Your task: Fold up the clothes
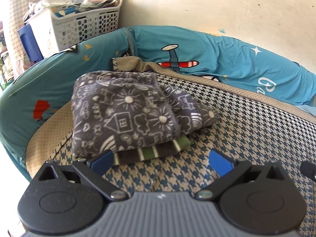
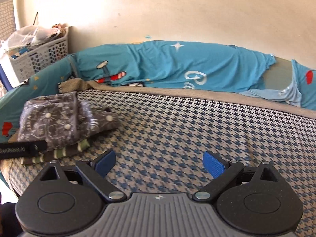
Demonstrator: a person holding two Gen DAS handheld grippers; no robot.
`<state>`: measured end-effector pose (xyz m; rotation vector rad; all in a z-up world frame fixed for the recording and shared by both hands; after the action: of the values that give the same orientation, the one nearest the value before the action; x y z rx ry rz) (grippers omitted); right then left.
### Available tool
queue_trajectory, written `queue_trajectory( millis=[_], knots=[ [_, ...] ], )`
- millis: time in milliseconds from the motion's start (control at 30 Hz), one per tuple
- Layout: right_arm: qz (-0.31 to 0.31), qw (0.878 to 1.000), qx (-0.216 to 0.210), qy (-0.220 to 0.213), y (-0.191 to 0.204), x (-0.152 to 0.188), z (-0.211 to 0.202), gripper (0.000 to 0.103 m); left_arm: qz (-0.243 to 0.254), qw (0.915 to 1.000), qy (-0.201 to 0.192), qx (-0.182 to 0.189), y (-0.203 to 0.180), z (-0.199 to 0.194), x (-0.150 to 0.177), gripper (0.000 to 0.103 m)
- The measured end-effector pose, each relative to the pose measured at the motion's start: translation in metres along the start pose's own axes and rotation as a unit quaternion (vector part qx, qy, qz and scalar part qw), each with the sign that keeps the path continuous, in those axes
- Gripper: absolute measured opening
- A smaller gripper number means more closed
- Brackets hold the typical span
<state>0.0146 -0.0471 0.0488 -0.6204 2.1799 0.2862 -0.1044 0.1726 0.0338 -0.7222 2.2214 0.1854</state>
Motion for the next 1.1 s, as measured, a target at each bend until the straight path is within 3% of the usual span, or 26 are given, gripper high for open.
queue_trajectory(
  millis=[400, 667, 900, 1100],
  knots=[
    [-0.034, 0.998, 0.045, 0.023, -0.06, 0.029, 0.016, 0.096, 0.046, 0.9985, 0.013, 0.027, -0.05, 0.027, -0.015, 0.103],
    [-0.045, 0.996, 0.075, 0.031, -0.112, 0.026, 0.035, 0.096, 0.095, 0.9939, 0.028, 0.05, -0.108, 0.051, -0.022, 0.103],
    [-0.03, 0.993, 0.105, 0.034, -0.156, 0.027, 0.056, 0.096, 0.135, 0.9866, 0.045, 0.08, -0.17, 0.074, -0.017, 0.103],
    [0.015, 0.993, 0.104, 0.059, -0.186, 0.04, 0.073, 0.096, 0.152, 0.9807, 0.064, 0.106, -0.211, 0.092, -0.005, 0.103]
  ],
)
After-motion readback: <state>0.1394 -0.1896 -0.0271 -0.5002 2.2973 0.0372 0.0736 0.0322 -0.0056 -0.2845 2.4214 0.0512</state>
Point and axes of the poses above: each gripper's, at about its wrist camera, not at the fingertips, and z roughly the way its jaws point, y to its left, x to its underside, the point moved 5 cm from there along z, roughly the way its jaws point, and after that the axes turned 6 degrees about x, right-handed, at the moved point
